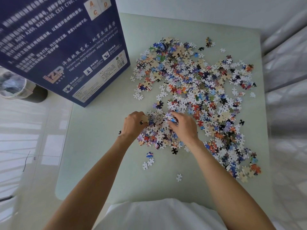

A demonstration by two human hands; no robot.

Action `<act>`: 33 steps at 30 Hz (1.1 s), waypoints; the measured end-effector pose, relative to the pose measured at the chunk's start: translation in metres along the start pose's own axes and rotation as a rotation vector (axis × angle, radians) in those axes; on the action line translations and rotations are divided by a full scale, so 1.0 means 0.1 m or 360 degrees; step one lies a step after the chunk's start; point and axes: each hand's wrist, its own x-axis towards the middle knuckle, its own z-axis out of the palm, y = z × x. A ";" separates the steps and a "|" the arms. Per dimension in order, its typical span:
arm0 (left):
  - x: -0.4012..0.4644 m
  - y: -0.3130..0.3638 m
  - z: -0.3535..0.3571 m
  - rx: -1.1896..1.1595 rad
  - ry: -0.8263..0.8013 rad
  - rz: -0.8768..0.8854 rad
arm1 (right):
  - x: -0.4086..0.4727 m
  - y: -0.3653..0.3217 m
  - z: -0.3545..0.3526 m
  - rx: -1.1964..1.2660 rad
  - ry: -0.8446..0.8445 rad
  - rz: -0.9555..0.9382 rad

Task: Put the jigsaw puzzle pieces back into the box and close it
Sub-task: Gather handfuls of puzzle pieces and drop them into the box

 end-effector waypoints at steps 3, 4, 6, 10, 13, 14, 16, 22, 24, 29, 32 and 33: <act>0.01 -0.01 0.00 -0.0073 -0.0013 -0.0040 | 0.00 -0.04 -0.04 0.0061 0.0019 0.0012; 0.00 -0.01 -0.01 -0.0090 -0.0003 -0.0041 | 0.00 -0.05 -0.05 0.0096 0.0019 0.0030; -0.02 0.00 -0.04 -0.0124 0.0046 -0.0036 | -0.01 -0.08 -0.09 0.0174 0.0006 0.0064; -0.12 -0.01 -0.17 -0.0174 0.0193 0.0031 | -0.05 -0.15 -0.22 0.0286 0.0001 0.0049; -0.26 0.05 -0.39 -0.0169 0.0318 0.0150 | -0.10 -0.20 -0.34 0.0372 -0.0055 0.0092; -0.31 0.09 -0.49 -0.0171 0.0366 0.0193 | -0.12 -0.21 -0.37 0.0445 -0.0095 0.0123; -0.41 0.20 -0.75 -0.0167 0.0472 0.0310 | -0.13 -0.26 -0.48 0.0632 -0.0158 0.0147; -0.62 0.64 -1.97 -0.0057 0.1098 0.0678 | 0.07 -0.72 -1.17 0.1191 -0.0221 -0.0045; -0.64 0.74 -2.38 0.0005 0.1327 0.0720 | 0.20 -0.94 -1.42 0.1317 -0.0226 -0.0098; -0.55 0.82 -3.15 0.0072 0.1758 0.0615 | 0.60 -1.56 -1.99 0.1391 -0.0144 -0.0420; -0.44 0.75 -3.41 0.0183 0.1782 0.0471 | 0.89 -1.97 -2.26 0.1335 -0.0059 -0.0637; -0.39 0.71 -3.43 0.0219 0.1717 0.0400 | 0.97 -2.07 -2.31 0.1290 -0.0024 -0.0690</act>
